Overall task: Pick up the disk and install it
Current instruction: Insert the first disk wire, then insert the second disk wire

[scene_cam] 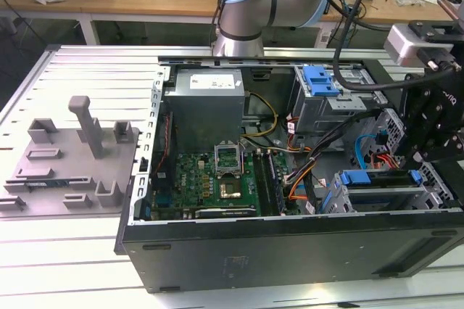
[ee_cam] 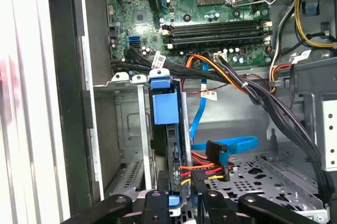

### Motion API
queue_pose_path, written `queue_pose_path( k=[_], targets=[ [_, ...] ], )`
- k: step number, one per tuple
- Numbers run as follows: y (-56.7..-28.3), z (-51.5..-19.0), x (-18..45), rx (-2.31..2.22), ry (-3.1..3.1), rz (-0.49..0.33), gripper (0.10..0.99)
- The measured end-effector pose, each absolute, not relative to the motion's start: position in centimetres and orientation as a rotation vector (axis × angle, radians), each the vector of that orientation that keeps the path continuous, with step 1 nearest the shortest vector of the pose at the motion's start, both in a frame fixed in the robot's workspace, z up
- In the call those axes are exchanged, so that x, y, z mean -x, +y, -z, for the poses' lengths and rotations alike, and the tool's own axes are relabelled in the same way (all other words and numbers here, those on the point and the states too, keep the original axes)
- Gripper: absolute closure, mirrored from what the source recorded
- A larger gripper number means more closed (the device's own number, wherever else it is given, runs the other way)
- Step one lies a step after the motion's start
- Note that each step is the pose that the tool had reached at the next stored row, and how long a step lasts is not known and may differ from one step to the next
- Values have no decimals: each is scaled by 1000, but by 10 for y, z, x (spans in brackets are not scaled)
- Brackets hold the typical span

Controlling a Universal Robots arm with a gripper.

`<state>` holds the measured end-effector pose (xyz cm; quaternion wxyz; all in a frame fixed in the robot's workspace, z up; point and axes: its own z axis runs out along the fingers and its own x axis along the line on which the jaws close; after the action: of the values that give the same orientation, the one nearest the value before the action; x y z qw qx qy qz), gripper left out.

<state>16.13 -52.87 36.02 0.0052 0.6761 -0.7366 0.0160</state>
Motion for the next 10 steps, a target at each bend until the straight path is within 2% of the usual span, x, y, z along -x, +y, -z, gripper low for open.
queue_pose_path(
  k=[10],
  targets=[
    [-526,-360,-161,-2117,-2306,-50,780]
  ],
)
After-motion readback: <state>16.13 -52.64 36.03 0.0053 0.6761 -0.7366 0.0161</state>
